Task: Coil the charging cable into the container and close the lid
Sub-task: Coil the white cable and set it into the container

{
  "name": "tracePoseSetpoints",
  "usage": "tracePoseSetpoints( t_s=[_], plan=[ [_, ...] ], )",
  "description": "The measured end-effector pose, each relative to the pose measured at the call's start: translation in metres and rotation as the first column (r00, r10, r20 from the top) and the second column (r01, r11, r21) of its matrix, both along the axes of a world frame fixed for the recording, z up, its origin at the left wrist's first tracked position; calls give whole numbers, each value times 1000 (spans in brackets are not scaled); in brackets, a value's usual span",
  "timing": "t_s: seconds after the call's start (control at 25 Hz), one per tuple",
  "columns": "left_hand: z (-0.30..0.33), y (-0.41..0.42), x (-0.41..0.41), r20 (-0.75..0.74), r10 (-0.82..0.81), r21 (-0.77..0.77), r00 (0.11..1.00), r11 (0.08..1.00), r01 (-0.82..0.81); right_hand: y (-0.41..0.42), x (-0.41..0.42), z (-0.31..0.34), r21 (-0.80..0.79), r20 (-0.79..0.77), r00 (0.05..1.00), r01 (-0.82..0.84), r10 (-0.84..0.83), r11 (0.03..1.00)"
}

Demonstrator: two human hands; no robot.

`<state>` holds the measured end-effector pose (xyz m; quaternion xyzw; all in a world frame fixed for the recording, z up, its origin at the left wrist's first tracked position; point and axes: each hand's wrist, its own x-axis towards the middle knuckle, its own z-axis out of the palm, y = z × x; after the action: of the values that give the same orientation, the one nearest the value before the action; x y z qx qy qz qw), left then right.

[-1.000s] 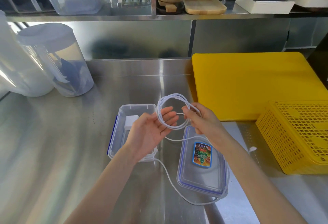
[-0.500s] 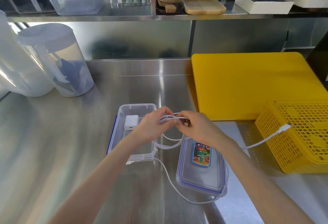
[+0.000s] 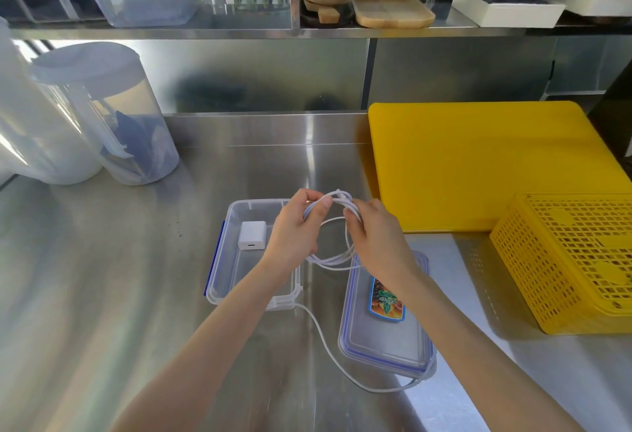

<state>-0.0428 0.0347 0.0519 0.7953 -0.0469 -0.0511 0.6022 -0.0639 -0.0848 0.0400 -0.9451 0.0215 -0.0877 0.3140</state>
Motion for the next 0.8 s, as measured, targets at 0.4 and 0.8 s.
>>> tracePoseSetpoints(
  t_s=[0.4,0.8],
  plan=[
    [1,3,2,125,11,46,992,999,-17,-9,-3,18,943,-280,907,198,314,269],
    [5,10,5,124,108,15,986,994,-110,-12,-5,19,869,-217,902,5,373,494]
  ],
)
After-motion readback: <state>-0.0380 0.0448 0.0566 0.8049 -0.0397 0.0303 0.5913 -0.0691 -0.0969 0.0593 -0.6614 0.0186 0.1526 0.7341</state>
